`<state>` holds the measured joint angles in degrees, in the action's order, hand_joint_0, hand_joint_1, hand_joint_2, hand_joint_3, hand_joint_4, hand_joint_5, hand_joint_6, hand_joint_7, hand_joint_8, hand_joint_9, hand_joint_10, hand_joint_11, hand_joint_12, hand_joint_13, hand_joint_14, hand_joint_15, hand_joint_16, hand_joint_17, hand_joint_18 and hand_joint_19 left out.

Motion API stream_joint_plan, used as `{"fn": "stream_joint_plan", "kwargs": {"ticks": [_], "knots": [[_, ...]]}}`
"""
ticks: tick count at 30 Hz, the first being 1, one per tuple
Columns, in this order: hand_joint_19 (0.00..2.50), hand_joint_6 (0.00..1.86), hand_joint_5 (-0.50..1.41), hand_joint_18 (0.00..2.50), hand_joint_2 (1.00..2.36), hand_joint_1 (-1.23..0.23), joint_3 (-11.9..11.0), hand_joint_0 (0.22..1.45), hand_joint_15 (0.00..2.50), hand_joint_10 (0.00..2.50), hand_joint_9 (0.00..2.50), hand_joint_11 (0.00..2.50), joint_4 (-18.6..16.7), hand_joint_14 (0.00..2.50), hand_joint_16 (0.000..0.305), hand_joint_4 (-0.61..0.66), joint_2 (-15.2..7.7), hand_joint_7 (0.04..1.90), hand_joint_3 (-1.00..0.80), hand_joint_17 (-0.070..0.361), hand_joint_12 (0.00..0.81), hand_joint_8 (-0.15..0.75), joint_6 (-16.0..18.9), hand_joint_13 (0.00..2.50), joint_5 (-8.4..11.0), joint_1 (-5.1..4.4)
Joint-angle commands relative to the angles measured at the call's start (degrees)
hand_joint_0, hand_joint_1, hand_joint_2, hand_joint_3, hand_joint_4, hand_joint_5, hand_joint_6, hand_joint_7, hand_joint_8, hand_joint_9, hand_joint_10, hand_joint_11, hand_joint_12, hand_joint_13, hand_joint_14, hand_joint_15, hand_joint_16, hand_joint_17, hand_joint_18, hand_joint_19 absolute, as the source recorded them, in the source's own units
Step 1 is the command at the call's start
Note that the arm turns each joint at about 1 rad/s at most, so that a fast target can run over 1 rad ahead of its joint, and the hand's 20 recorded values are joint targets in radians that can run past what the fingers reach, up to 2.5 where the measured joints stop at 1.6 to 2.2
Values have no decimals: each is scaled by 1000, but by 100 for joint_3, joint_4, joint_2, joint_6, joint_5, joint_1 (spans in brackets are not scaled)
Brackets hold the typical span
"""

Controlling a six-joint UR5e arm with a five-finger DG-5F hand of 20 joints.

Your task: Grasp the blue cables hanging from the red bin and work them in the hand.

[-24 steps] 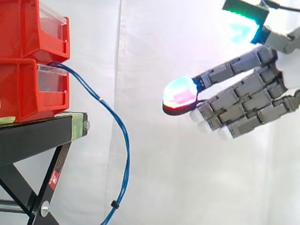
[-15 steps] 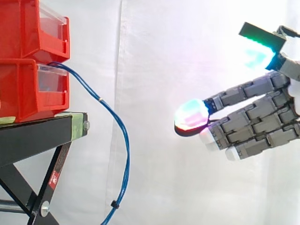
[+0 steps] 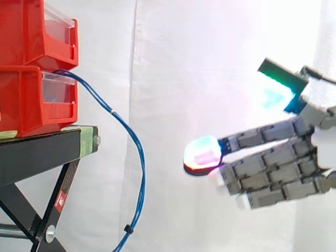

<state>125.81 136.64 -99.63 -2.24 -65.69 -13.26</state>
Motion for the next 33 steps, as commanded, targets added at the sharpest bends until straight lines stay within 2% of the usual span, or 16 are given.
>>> {"fn": "stream_joint_plan", "kwargs": {"ticks": [1, 2, 4, 6, 8, 10, 11, 16, 19, 25, 29, 31, 33], "knots": [[152, 7, -117, 0, 1000, -410, -30, 749, 215, 4, 301, 192, -779, 5, 61, 255, -479, 727, -1000, 138, 368, 321, 144, 0, 4, -36], [144, 7, -116, 0, 1000, -412, -92, 748, 217, 4, 311, 200, -1025, 5, 61, 257, -646, 726, -1000, 138, 370, 323, 180, 0, -5, -36], [148, 7, -115, 0, 1000, -420, -162, 747, 218, 4, 310, 208, -1113, 5, 61, 256, -725, 727, -1000, 138, 369, 323, 224, 0, 4, -36], [142, 7, -113, 0, 1000, -432, -285, 744, 215, 5, 310, 208, -1051, 5, 61, 257, -751, 728, -1000, 138, 370, 322, 267, 0, 13, -36], [149, 8, -113, 0, 1000, -446, -434, 738, 215, 4, 310, 212, -840, 4, 62, 254, -760, 728, -1000, 140, 371, 323, 267, 0, 22, -27], [147, 7, -110, 0, 1000, -461, -478, 732, 218, 4, 310, 214, -735, 5, 62, 255, -760, 728, -1000, 140, 373, 324, 267, 0, 22, -27], [152, 7, -110, 0, 1000, -465, -593, 732, 217, 5, 314, 215, -603, 5, 62, 256, -839, 729, -1000, 140, 373, 324, 276, 0, 48, -27], [156, 7, -101, 0, 1000, -471, -768, 734, 225, 6, 358, 251, -717, 5, 62, 256, -1191, 727, -1000, 140, 379, 329, 382, 0, 4, -10], [166, 7, -98, 0, 1000, -473, -891, 736, 230, 8, 374, 259, -700, 6, 62, 257, -1279, 727, -1000, 140, 382, 331, 434, 0, -31, -1], [189, 8, -90, 0, 1000, -477, -1102, 737, 236, 9, 409, 281, -621, 6, 63, 260, -1322, 726, -1000, 141, 384, 338, 320, 10, -57, 17], [186, 7, -84, 0, 1000, -482, -1296, 738, 247, 9, 425, 290, -665, 6, 63, 263, -1621, 731, -1000, 141, 386, 337, 382, 29, -189, 43], [192, 7, -83, 0, 1000, -483, -1322, 739, 245, 6, 431, 292, -665, 6, 63, 262, -1648, 730, -1000, 141, 387, 338, 426, 31, -224, 61], [198, 8, -83, 0, 1000, -486, -1445, 740, 248, 7, 420, 285, -638, 6, 63, 260, -1727, 729, -1000, 141, 387, 336, 478, 32, -295, 96]]}}
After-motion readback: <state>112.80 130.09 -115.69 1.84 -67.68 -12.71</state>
